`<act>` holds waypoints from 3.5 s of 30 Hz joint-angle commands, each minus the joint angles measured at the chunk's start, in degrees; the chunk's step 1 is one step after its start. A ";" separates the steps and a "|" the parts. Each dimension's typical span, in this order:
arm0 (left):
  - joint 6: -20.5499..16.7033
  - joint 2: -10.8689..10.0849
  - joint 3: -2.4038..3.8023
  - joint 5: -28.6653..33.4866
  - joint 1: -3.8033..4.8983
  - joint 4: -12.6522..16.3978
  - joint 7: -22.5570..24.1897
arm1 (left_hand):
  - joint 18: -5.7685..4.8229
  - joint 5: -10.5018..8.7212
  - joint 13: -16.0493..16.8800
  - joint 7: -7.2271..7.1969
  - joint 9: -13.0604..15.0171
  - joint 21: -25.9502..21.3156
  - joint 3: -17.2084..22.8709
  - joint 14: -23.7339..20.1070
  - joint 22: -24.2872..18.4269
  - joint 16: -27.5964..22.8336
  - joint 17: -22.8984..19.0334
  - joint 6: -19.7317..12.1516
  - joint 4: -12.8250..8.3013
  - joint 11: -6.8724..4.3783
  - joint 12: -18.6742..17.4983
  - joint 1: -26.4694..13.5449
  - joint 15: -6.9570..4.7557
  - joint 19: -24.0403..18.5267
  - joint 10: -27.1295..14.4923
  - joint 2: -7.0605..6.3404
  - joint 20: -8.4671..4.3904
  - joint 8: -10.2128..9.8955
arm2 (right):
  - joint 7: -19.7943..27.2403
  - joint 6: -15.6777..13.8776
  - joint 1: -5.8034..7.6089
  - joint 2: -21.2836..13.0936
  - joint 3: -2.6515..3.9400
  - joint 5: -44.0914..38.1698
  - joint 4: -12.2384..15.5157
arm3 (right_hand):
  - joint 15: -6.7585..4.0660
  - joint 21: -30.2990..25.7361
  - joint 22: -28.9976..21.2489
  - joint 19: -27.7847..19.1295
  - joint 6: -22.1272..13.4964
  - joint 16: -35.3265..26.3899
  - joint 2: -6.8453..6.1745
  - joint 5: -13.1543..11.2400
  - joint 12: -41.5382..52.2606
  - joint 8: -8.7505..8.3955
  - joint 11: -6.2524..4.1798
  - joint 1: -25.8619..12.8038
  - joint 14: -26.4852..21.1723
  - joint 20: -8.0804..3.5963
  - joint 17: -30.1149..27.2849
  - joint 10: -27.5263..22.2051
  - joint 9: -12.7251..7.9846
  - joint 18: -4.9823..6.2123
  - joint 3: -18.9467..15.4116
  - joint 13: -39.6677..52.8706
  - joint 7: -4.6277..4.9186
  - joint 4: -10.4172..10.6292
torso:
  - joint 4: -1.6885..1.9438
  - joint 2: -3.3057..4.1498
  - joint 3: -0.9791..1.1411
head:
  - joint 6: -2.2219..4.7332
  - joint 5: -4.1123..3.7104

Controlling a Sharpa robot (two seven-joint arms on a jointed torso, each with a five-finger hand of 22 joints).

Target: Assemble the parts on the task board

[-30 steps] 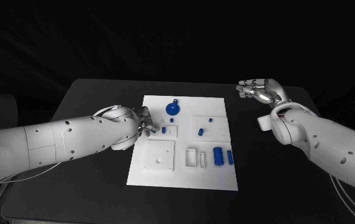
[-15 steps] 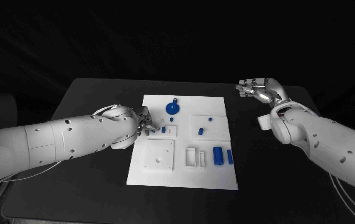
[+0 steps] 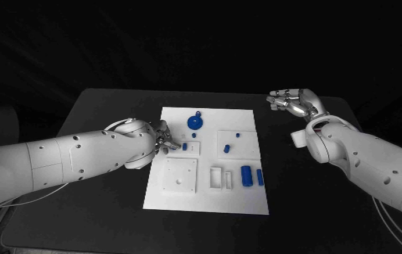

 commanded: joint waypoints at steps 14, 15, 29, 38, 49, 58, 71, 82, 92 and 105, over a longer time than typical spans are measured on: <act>1.20 0.16 -0.16 0.26 -0.28 -0.38 -0.02 | -0.37 -4.70 0.22 -0.60 -0.13 -0.59 -3.21 0.01 0.93 -0.84 -1.40 1.16 3.73 0.21 0.25 -3.38 0.20 0.42 -0.22 -3.02 0.33 0.01 | 0.65 0.40 -0.07 0.02 0.02 -0.35 0.10 | 0.12 -0.09 -0.08 -0.51 -0.78 -0.37 0.29 0.18 -0.17 -0.31 -0.04 -0.14 -0.58 -0.01 -0.08 -0.54 -0.05 1.07 -0.12 -0.08 0.09 0.45 | -0.03 -0.01 0.01 | 0.02 -0.05; 1.15 0.14 -0.15 0.29 -0.28 -0.45 0.00 | -0.35 -5.13 0.22 -0.58 -0.20 -0.61 -3.17 -0.03 0.94 -0.88 -1.52 1.17 4.06 0.26 0.28 -3.62 0.21 0.45 -0.23 -3.23 0.34 0.00 | 0.64 0.39 -0.07 0.02 0.02 -0.35 0.10 | 0.12 -0.09 -0.08 -0.51 -0.78 -0.37 0.29 0.18 -0.17 -0.31 -0.04 -0.14 -0.58 -0.01 -0.08 -0.54 -0.05 1.07 -0.12 -0.08 0.09 0.45 | -0.02 -0.01 0.02 | 0.07 -0.05; -0.24 0.01 -0.14 0.42 -0.28 -1.18 0.37 | -0.13 -8.07 0.00 -0.11 -1.58 -1.02 -0.62 -0.27 0.96 -1.25 -2.82 1.03 7.15 0.55 0.33 -4.90 0.45 0.60 -0.54 -5.57 0.59 -1.17 | 0.60 0.40 -0.09 0.02 0.02 -0.36 0.03 | 0.13 -0.09 -0.07 -0.59 -0.84 -0.37 0.35 0.20 -0.18 -0.30 -0.03 -0.18 -0.63 0.02 -0.08 -0.59 -0.05 1.06 -0.19 -0.08 0.11 0.61 | -0.01 0.01 -0.04 | 0.15 -0.10; -0.78 0.11 -0.13 0.88 -0.28 -1.22 0.82 | -0.05 -8.71 -0.08 0.13 -2.09 -1.22 1.22 -0.27 0.96 -1.23 -3.11 1.06 10.14 0.67 0.39 -5.83 0.50 0.68 -0.54 -8.37 0.67 -1.39 | 0.62 0.48 -0.23 0.08 0.02 -0.35 -0.09 | 0.13 -0.09 -0.07 -0.59 -0.84 -0.37 0.35 0.20 -0.18 -0.30 -0.03 -0.18 -0.63 0.02 -0.08 -0.59 -0.05 1.06 -0.19 -0.08 0.11 0.61 | 0.00 0.01 -0.03 | 0.16 -0.17; -1.03 0.19 -0.13 1.13 -0.28 -1.34 0.95 | -0.05 -8.80 -0.09 0.18 -2.25 -1.27 1.45 -0.31 0.96 -1.23 -3.16 1.03 10.52 0.71 0.40 -5.92 0.53 0.68 -0.60 -8.65 0.68 -1.45 | 0.61 0.53 -0.36 0.10 0.02 -0.35 -0.10 | 0.13 -0.07 -0.07 -0.59 -0.83 -0.37 0.37 0.32 -0.18 -0.30 -0.03 -0.10 -0.63 0.02 -0.08 -0.59 -0.05 1.08 -0.14 -0.08 0.09 0.76 | -0.01 0.01 0.02 | 0.14 -0.21; -1.23 0.13 -0.13 1.16 -0.28 -1.62 1.00 | -0.04 -8.89 -0.09 0.18 -2.36 -1.28 1.44 -0.31 0.97 -1.23 -3.19 1.05 10.53 0.71 0.42 -5.88 0.54 0.69 -0.61 -8.65 0.69 -1.47 | 0.60 0.58 -0.44 0.10 0.02 -0.34 -0.18 | 0.13 -0.07 -0.07 -0.59 -0.83 -0.37 0.37 0.32 -0.18 -0.30 -0.03 -0.10 -0.63 0.02 -0.08 -0.59 -0.05 1.08 -0.14 -0.08 0.09 0.76 | 0.01 0.01 0.00 | 0.12 -0.26; -1.48 -0.67 0.07 2.59 -0.28 -0.87 1.71 | 0.08 -15.15 -0.11 0.66 -3.97 -1.65 1.77 -0.74 0.94 -1.46 -3.44 0.45 12.61 1.09 0.44 -10.38 0.86 0.47 -1.24 -13.61 0.99 -2.66 | 0.61 0.57 -0.66 0.14 0.02 -0.33 -0.26 | 0.13 -0.07 -0.07 -0.59 -0.83 -0.37 0.37 0.32 -0.18 -0.30 -0.03 -0.10 -0.63 0.02 -0.08 -0.59 -0.05 1.08 -0.14 -0.08 0.09 0.76 | 0.00 0.00 -0.03 | 0.22 -0.28; -1.69 -1.16 1.10 4.95 -0.26 -0.09 1.75 | 0.28 -14.76 -0.11 0.98 -8.01 -1.92 2.10 -0.86 0.97 -1.50 -3.64 0.12 12.62 1.32 0.88 -10.69 1.04 0.52 -1.99 -13.29 1.18 -2.65 | 0.63 0.65 -0.75 0.21 0.02 -0.33 -0.37 | 0.13 -0.07 -0.07 -0.59 -0.83 -0.37 0.37 0.32 -0.18 -0.30 -0.03 -0.10 -0.63 0.02 -0.08 -0.59 -0.05 1.08 -0.14 -0.08 0.09 0.76 | -0.04 0.00 -0.02 | 0.23 -0.23; -2.12 -1.97 2.94 6.47 -0.24 0.05 1.88 | 0.33 -7.91 -0.39 1.26 -12.31 -2.10 1.82 -0.88 0.95 -1.55 -3.71 0.25 11.42 1.41 0.74 -8.13 1.11 0.55 -1.95 -8.70 1.25 -3.39 | 0.62 0.70 -0.81 0.20 0.02 -0.33 -0.43 | 0.13 -0.07 -0.07 -0.61 -0.85 -0.37 0.32 0.44 -0.17 -0.29 -0.03 -0.08 -0.65 0.02 -0.08 -0.61 -0.04 1.09 -0.04 -0.08 0.11 0.84 | 0.02 -0.02 -0.01 | 0.21 -0.32; 1.19 -2.71 4.09 7.84 -0.20 0.64 1.64 | 0.25 -7.38 -0.38 1.26 -13.91 -2.15 1.13 -1.03 1.00 -1.57 -3.68 0.00 9.33 1.41 0.90 -7.70 1.12 0.36 -2.10 -7.44 1.26 -2.43 | 0.58 0.74 -0.92 0.11 0.02 -0.32 -0.42 | 0.13 -0.07 -0.07 -0.61 -0.85 -0.37 0.32 0.44 -0.17 -0.29 -0.03 -0.08 -0.65 0.02 -0.08 -0.61 -0.04 1.09 -0.04 -0.08 0.11 0.84 | 0.08 -0.04 0.04 | 0.10 -0.17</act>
